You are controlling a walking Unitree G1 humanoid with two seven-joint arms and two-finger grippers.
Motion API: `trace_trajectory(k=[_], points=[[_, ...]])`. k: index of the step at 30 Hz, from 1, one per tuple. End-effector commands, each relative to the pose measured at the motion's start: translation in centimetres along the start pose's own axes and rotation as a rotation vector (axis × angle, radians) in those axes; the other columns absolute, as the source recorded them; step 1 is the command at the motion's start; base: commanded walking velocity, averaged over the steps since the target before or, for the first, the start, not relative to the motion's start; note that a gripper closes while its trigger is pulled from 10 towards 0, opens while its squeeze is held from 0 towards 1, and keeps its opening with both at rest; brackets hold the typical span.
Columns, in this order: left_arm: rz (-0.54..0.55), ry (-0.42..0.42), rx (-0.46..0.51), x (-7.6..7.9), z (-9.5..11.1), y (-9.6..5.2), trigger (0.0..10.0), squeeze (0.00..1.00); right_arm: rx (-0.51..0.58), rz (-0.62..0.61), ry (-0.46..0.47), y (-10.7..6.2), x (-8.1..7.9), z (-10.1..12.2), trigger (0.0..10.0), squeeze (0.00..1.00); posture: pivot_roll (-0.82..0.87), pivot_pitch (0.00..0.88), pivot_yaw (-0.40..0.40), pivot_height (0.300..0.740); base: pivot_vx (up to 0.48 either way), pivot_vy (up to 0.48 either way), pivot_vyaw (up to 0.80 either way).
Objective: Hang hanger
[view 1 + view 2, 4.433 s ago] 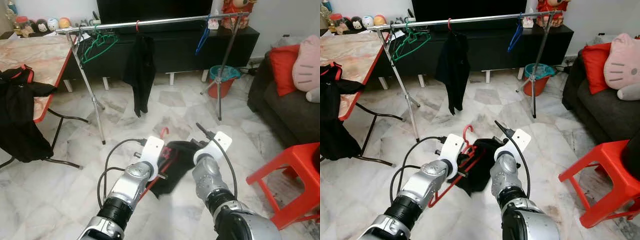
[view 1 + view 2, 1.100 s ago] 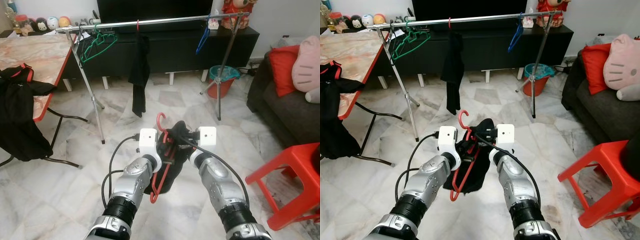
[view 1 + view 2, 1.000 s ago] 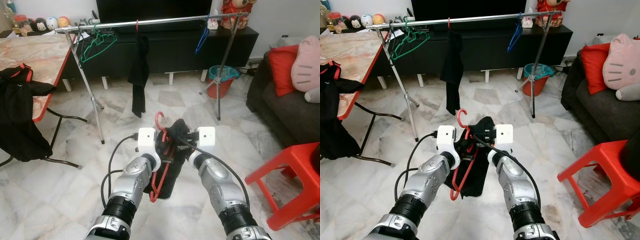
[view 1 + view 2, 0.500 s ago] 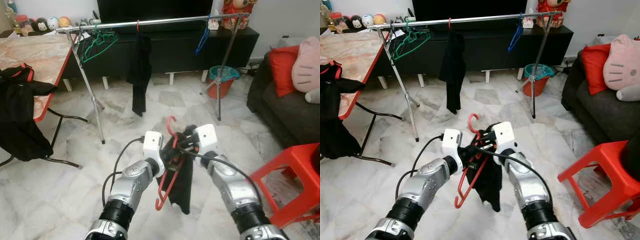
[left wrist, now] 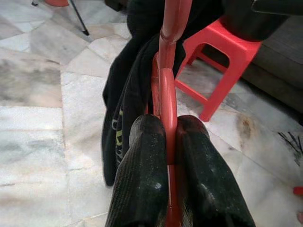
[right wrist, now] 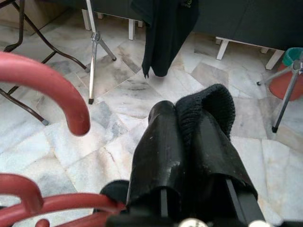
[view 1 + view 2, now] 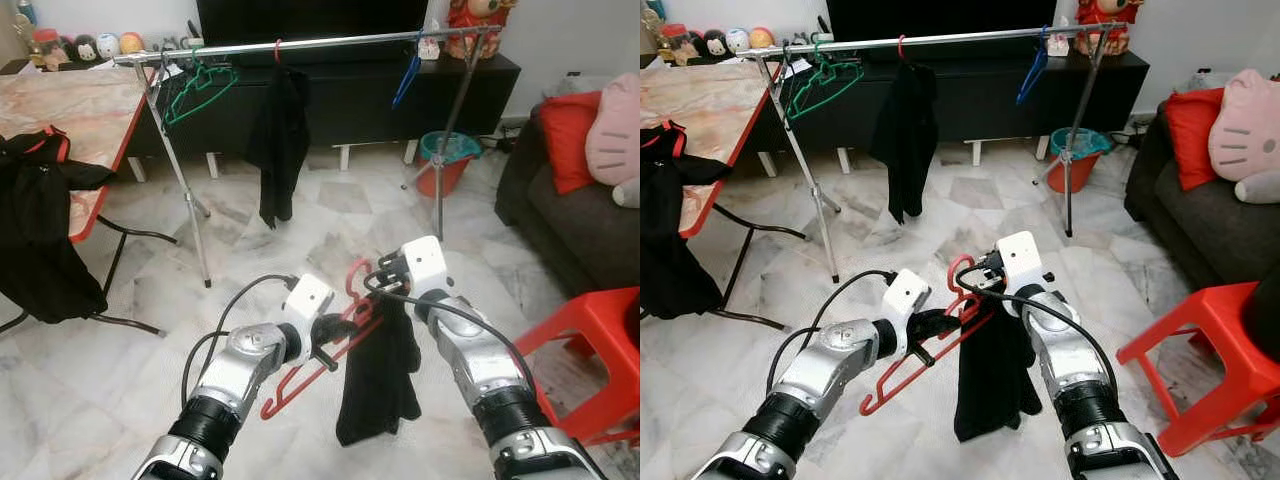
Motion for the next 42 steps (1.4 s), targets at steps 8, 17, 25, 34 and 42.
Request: trace_trajectory(k=[8,17,25,34,42], points=[[-0.018,-0.045,0.053,1.6,0.7,1.1,10.0,0.0,0.09,0.13,-0.002,0.4,-2.9,2.2,10.0,0.0,-0.09,0.0,-0.017,0.732,0.0,0.0,0.0],[0.027,-0.101,0.106,1.4,1.3,1.6,10.0,0.0,0.123,0.309,0.026,-0.5,-6.1,2.6,10.0,0.0,-0.09,0.0,-0.018,0.732,0.0,0.0,0.0],[0.194,-0.2,0.235,-1.3,2.7,0.9,10.0,0.0,0.089,0.377,0.025,-1.4,-6.9,1.5,10.0,0.0,-0.09,0.0,-0.019,0.732,0.0,0.0,0.0],[0.232,-0.223,0.302,-2.0,3.5,0.6,10.0,0.0,0.029,0.301,0.008,-2.2,-5.3,-0.2,10.0,0.0,-0.1,0.0,-0.018,0.732,0.0,0.0,0.0],[0.28,-0.256,0.381,-2.9,4.3,-0.1,10.0,0.0,0.032,0.169,0.055,-2.3,-3.2,-0.2,10.0,0.0,-0.09,0.0,-0.02,0.732,0.0,0.0,0.0]])
Point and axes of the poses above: a point about 5 cm out from each wrist's last joint towards the gripper, its own y axis pointing out of the wrist towards the gripper, its own z axis along the axis of the wrist's last joint, x = y × z, the point moved 4 cm from there along y, pointing out of the wrist towards the gripper, and after that the axes turned 9 degrees about -y, right-handed, at the moved point
